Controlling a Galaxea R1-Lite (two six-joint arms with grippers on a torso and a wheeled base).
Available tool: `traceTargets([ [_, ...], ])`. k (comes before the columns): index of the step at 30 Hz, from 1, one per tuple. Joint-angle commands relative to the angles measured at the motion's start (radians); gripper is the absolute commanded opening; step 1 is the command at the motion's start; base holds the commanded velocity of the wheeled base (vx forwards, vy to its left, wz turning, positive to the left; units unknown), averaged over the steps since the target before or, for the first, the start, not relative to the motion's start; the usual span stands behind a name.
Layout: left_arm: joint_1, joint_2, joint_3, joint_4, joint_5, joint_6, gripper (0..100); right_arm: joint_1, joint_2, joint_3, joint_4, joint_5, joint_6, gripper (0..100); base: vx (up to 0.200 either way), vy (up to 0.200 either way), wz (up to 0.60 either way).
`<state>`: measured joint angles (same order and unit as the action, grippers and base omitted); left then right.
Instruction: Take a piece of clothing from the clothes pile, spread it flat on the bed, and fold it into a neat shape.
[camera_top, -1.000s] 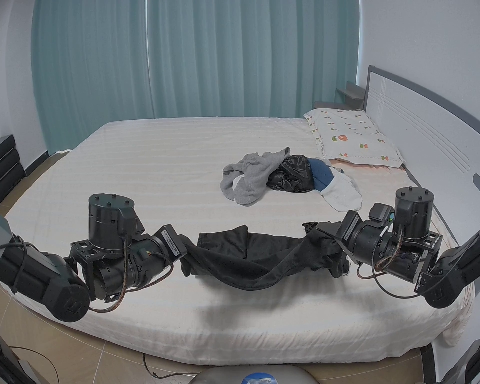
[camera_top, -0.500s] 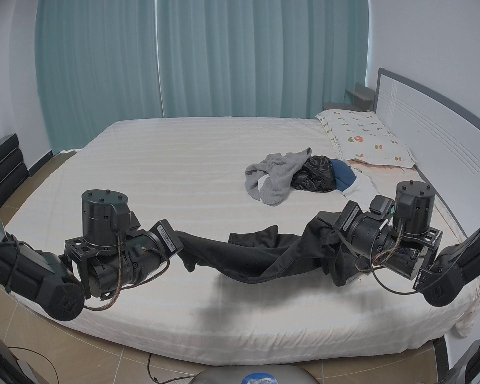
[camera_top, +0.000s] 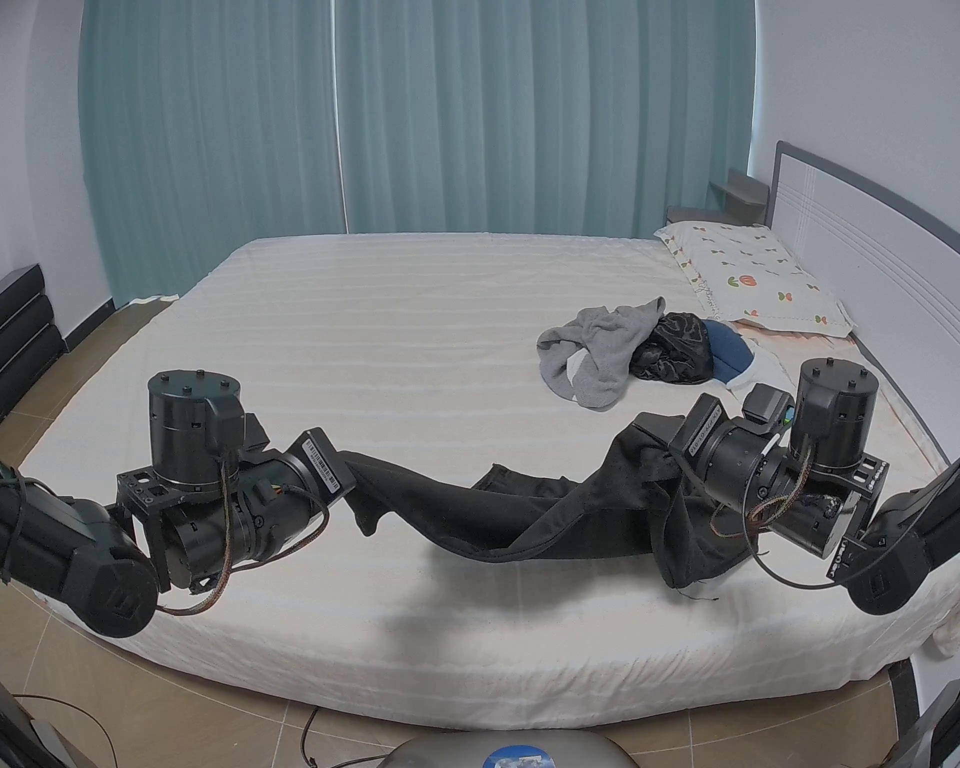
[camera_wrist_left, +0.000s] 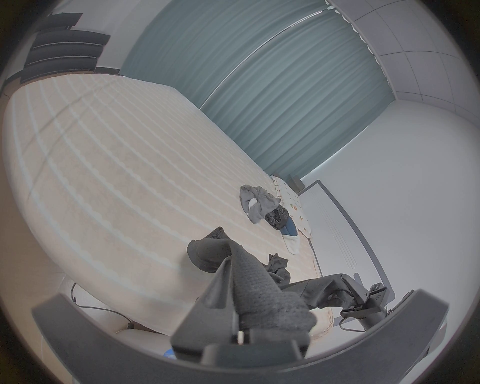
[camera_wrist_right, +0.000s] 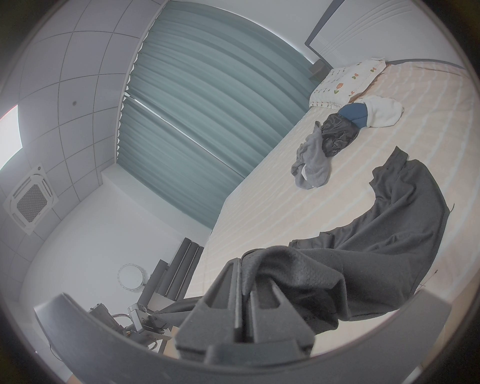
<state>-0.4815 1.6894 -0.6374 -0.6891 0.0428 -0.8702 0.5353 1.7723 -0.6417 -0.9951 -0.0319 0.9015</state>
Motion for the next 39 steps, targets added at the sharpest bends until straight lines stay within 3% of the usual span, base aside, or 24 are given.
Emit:
traceTargets([
  [1, 0.0, -0.008, 0.001, 0.005, 0.0, 0.0, 0, 0.0, -0.001, -0.003, -0.002, 0.0, 0.0, 0, 0.0, 0.2, 0.0],
  [34, 0.0, -0.017, 0.005, 0.034, 0.0, 0.0, 0, -0.006, 0.018, -0.021, -0.034, 0.01, 0.028, 0, 0.0, 0.2, 0.0],
  [39, 0.0, -0.017, 0.024, 0.033, 0.0, 0.004, 0, -0.006, 0.036, -0.082, 0.009, 0.004, 0.011, 0, 0.0, 0.0, 0.0],
])
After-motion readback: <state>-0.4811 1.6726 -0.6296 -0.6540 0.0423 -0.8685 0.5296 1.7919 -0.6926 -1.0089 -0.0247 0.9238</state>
